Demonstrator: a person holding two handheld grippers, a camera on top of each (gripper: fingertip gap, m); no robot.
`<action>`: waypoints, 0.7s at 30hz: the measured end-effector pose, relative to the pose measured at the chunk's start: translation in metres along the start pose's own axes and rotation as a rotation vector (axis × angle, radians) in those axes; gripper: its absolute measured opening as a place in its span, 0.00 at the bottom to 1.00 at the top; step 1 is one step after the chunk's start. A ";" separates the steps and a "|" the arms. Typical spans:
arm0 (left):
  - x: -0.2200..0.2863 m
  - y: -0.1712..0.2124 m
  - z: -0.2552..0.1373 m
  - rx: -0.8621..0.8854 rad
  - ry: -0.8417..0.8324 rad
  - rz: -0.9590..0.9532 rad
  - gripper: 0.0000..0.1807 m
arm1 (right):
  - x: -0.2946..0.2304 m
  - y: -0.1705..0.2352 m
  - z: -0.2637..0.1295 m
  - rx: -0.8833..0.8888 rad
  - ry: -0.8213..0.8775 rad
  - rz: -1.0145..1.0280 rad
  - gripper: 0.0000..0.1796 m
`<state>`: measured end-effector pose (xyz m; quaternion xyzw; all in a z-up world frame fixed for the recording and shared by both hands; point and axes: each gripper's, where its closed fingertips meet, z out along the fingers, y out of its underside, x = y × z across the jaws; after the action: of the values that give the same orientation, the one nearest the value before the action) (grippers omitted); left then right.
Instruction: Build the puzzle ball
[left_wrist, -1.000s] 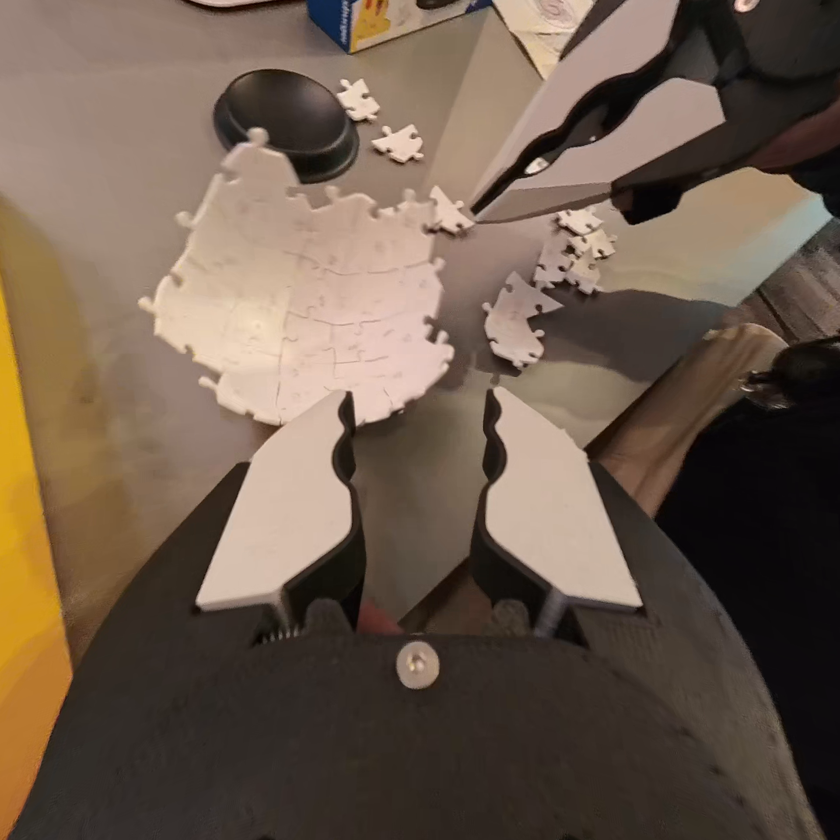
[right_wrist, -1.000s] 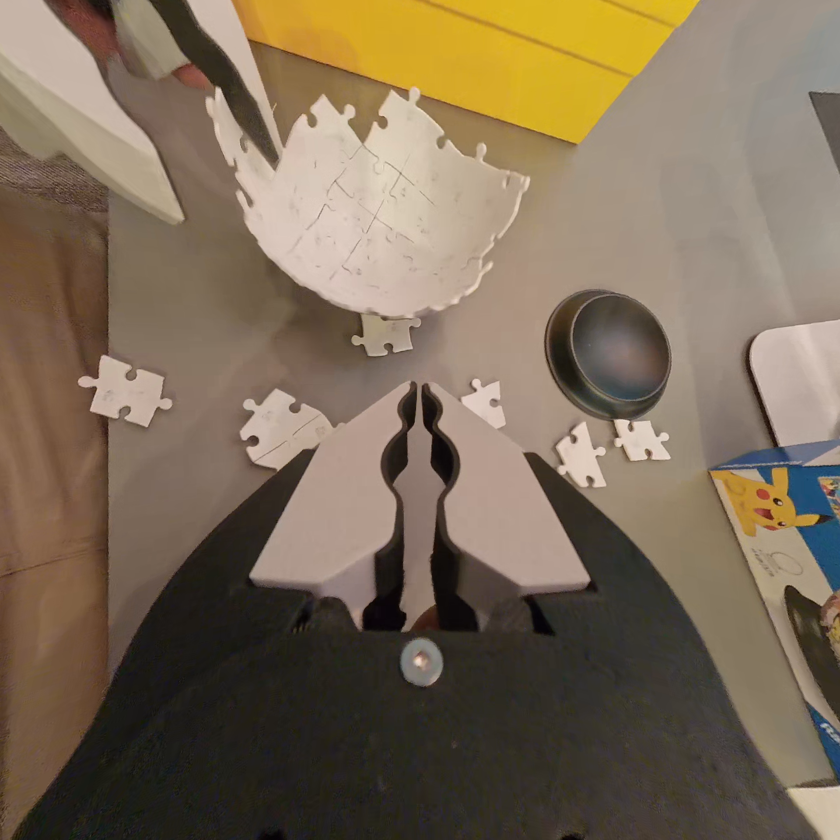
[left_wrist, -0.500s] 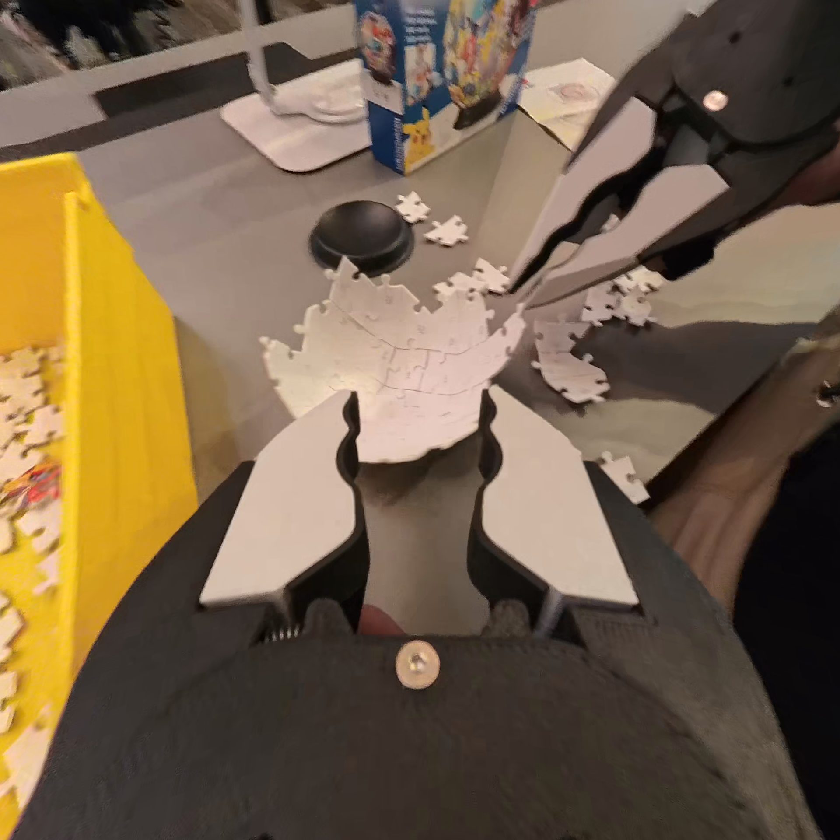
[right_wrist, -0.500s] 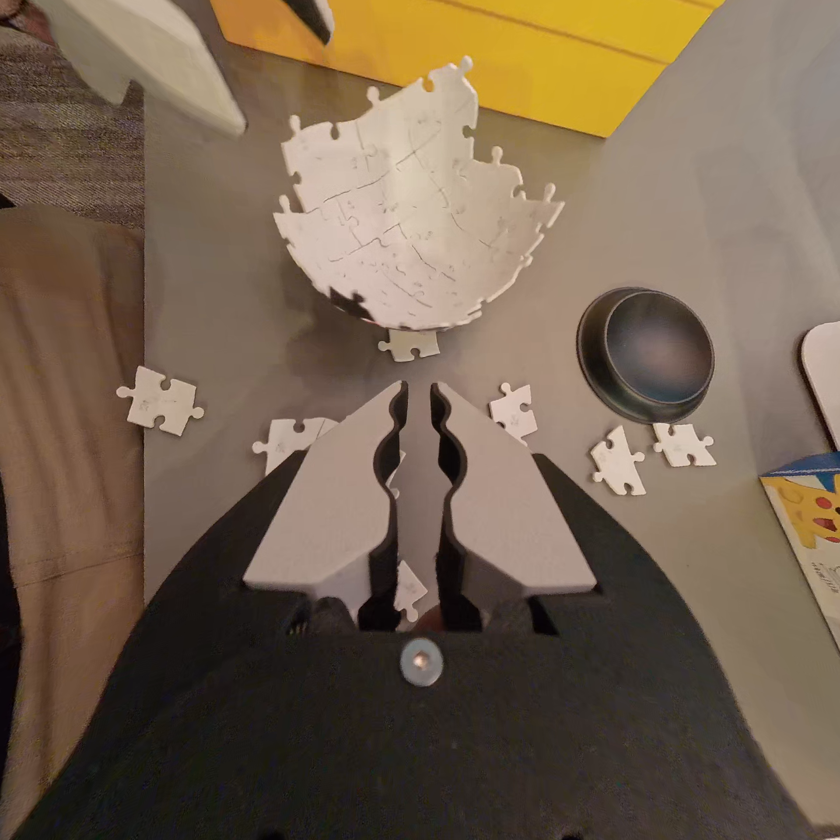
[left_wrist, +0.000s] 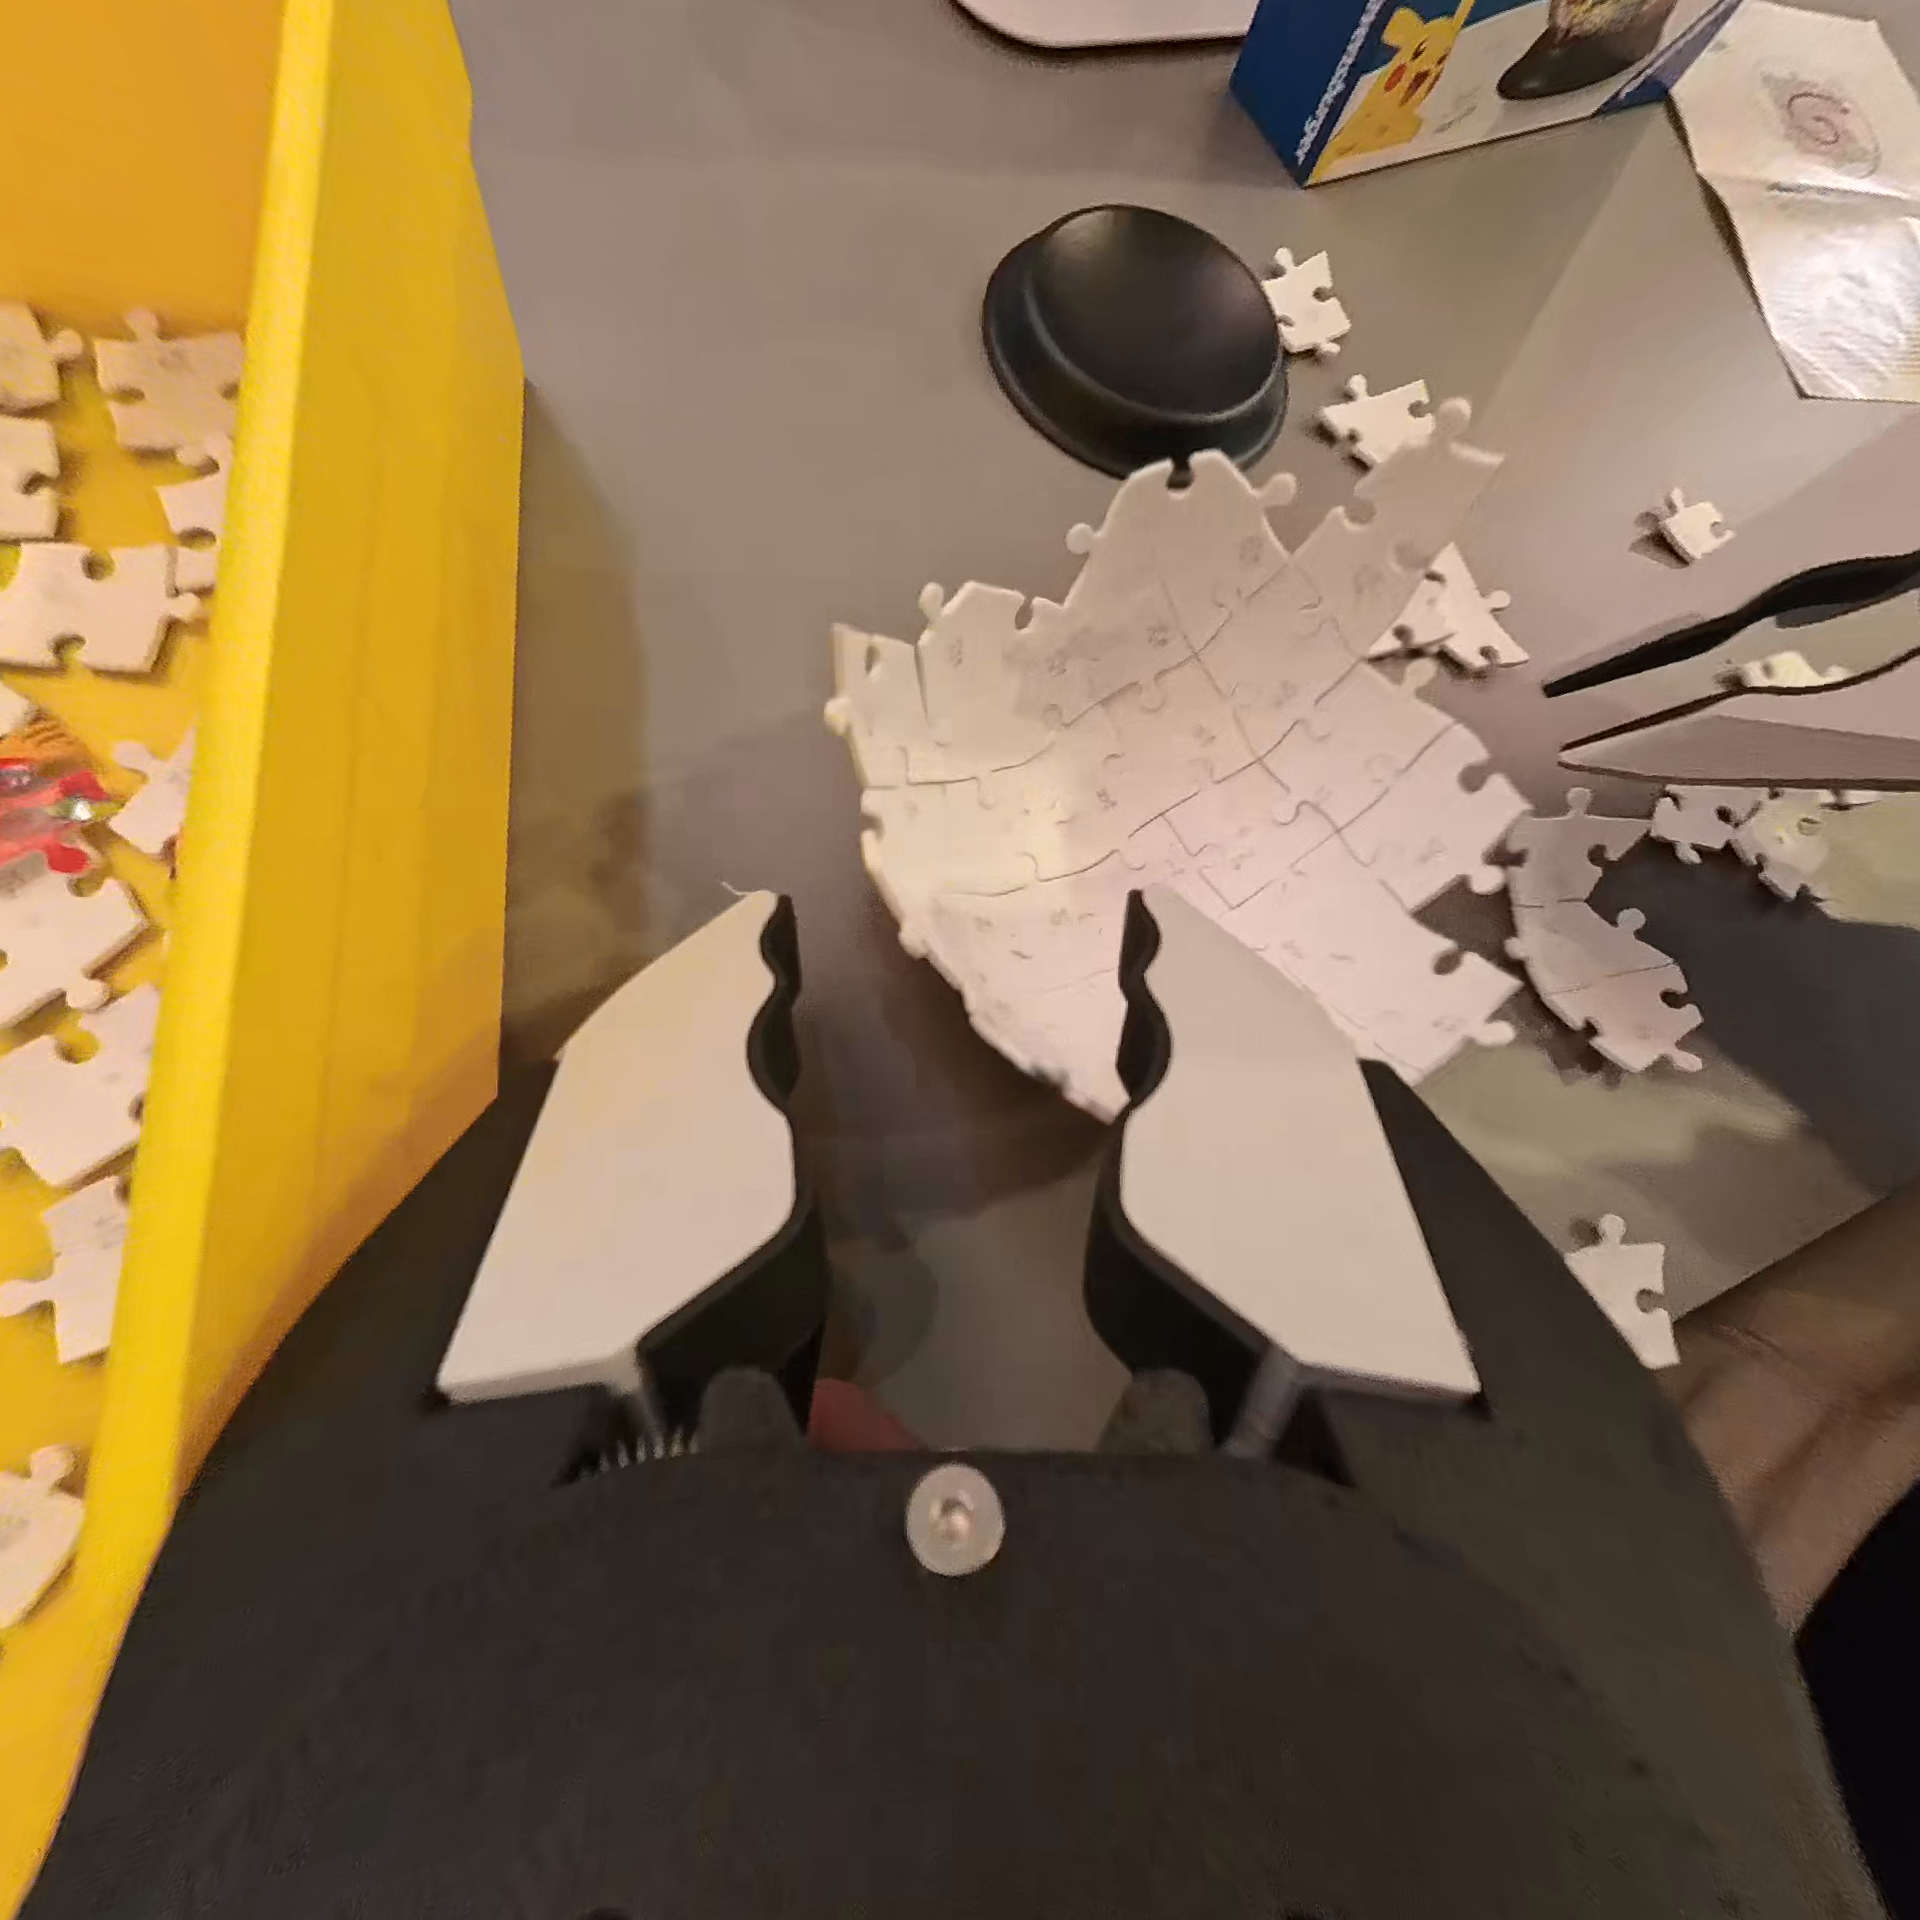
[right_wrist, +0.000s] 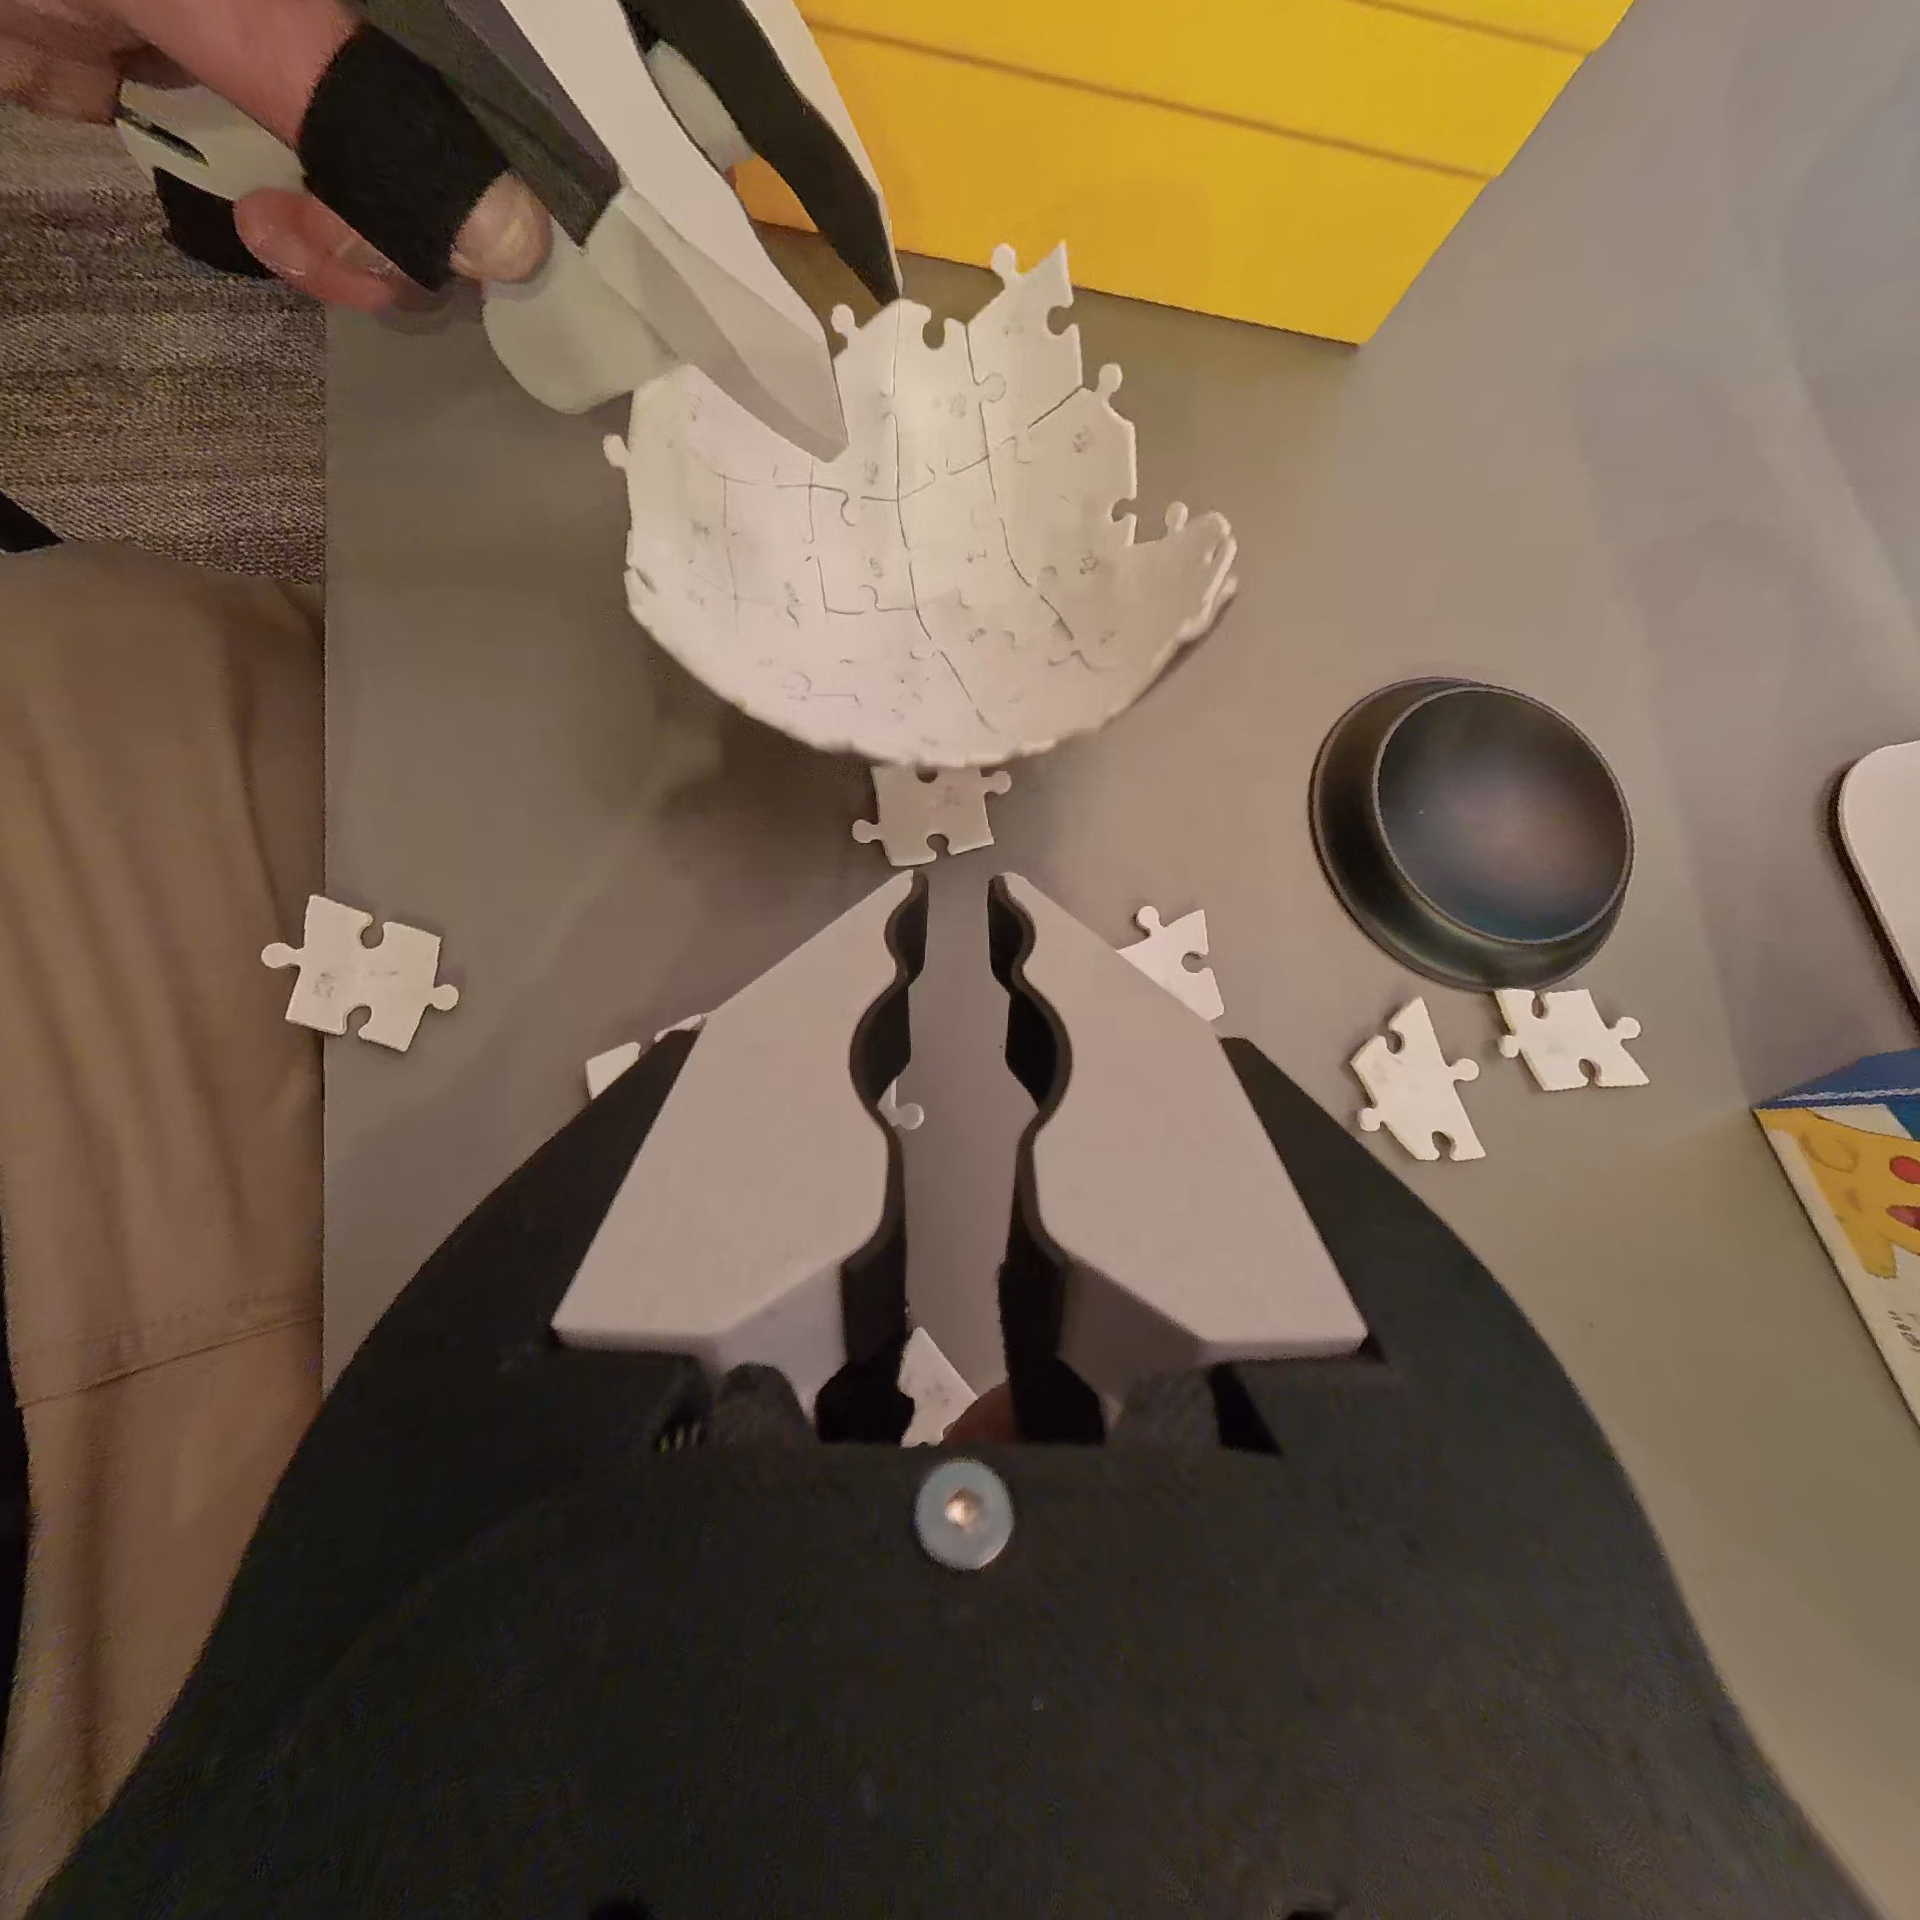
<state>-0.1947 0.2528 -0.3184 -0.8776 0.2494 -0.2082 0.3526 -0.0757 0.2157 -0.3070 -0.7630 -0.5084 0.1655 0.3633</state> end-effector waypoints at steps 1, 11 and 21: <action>-0.002 0.001 0.001 -0.005 -0.010 -0.005 0.31 | 0.000 0.000 0.000 0.000 0.000 0.000 0.06; 0.003 -0.003 0.001 -0.030 0.079 -0.041 0.29 | 0.001 -0.002 -0.001 0.015 -0.003 0.009 0.06; 0.027 -0.002 0.003 -0.095 0.224 -0.044 0.26 | 0.005 -0.001 0.000 0.019 0.009 0.027 0.06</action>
<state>-0.1717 0.2396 -0.3141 -0.8699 0.2773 -0.3005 0.2759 -0.0744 0.2203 -0.3056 -0.7669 -0.4949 0.1719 0.3706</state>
